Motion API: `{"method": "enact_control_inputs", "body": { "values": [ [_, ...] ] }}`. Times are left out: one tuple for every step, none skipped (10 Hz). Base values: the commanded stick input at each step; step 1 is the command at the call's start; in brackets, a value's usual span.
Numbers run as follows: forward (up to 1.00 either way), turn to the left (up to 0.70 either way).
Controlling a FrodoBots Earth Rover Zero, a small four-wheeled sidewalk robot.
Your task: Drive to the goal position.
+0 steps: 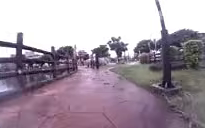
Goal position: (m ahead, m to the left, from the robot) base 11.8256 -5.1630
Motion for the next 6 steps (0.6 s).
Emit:
{"method": "enact_control_inputs", "body": {
  "values": [
    [0.07, 0.0],
    [0.0, 0.0],
    [0.0, 0.0],
    [0.0, 0.0],
    [0.0, 0.0],
    [0.0, 0.0]
  ]
}}
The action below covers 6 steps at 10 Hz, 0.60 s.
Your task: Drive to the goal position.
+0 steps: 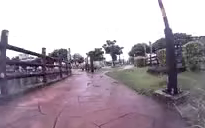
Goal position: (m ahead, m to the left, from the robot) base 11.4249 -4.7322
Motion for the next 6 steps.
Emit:
{"method": "enact_control_inputs", "body": {
  "values": [
    [0.0, 0.0],
    [0.0, 0.0],
    [0.0, 0.0],
    [0.0, 0.0],
    [0.93, -0.01],
    [1.0, -0.01]
  ]
}}
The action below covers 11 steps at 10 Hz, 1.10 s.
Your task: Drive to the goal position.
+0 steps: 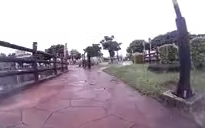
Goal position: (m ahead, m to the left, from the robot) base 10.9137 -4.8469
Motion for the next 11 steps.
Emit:
{"method": "enact_control_inputs", "body": {
  "values": [
    [1.0, -0.01],
    [1.0, -0.01],
    [1.0, -0.01],
    [1.0, -0.01],
    [1.0, -0.01],
    [1.0, 0.04],
    [1.0, 0.09],
    [1.0, 0.09],
    [1.0, 0.02],
    [1.0, -0.01],
    [1.0, -0.01]
  ]
}}
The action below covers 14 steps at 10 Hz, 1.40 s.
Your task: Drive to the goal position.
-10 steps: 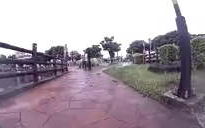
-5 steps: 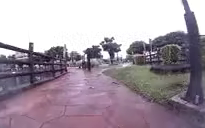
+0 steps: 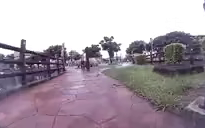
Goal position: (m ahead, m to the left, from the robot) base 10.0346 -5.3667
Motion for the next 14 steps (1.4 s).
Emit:
{"method": "enact_control_inputs", "body": {
  "values": [
    [1.0, -0.01],
    [1.0, -0.01],
    [1.0, -0.01],
    [1.0, -0.01],
    [1.0, -0.01],
    [1.0, -0.01],
    [1.0, 0.19],
    [1.0, 0.39],
    [1.0, 0.36],
    [1.0, 0.24],
    [1.0, 0.13],
    [1.0, 0.01],
    [1.0, -0.01],
    [1.0, -0.01]
  ]
}}
